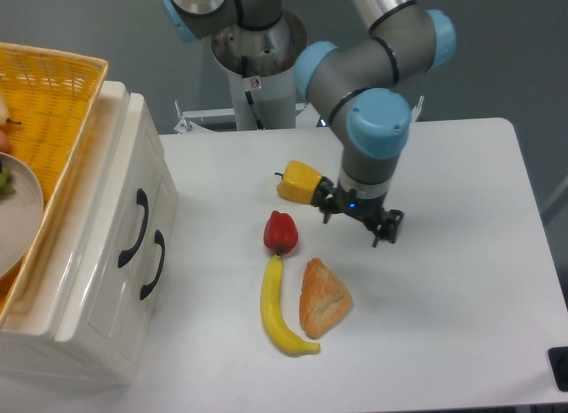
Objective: Slide the top white drawer open
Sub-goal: 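Move the gripper across the table toward the upper drawer's black handle, then lower the gripper onto the upper drawer handle and close on it, then pull the handle outward, sliding the upper drawer open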
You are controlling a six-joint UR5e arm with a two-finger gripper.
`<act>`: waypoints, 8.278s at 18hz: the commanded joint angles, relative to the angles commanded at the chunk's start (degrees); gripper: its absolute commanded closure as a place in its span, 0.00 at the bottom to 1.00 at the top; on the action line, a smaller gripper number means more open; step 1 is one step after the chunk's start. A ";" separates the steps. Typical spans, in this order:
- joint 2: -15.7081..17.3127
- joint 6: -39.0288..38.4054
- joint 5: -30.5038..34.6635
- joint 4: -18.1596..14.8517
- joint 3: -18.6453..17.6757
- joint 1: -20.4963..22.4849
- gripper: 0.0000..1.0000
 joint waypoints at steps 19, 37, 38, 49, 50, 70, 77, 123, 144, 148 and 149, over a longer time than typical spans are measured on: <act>2.02 -19.70 -13.89 -4.31 -0.18 -8.00 0.00; 4.40 -26.20 -18.90 -4.75 0.79 -13.10 0.00; 4.57 -26.29 -18.90 -4.75 0.79 -13.10 0.00; 4.66 -26.73 -21.19 -4.58 1.14 -13.98 0.00; 4.57 -26.73 -21.19 -4.58 1.14 -14.24 0.00; 3.78 -26.73 -21.19 -2.65 1.14 -15.12 0.21; 3.87 -26.73 -21.19 -2.12 1.58 -15.56 0.31; 3.78 -29.80 -20.84 -0.89 1.84 -17.84 0.84; 3.87 -29.54 -20.66 -0.97 2.28 -15.65 0.85; 3.78 -29.37 -20.66 -0.97 2.28 -14.68 0.85; 3.78 -29.19 -20.66 -0.97 2.28 -14.25 0.85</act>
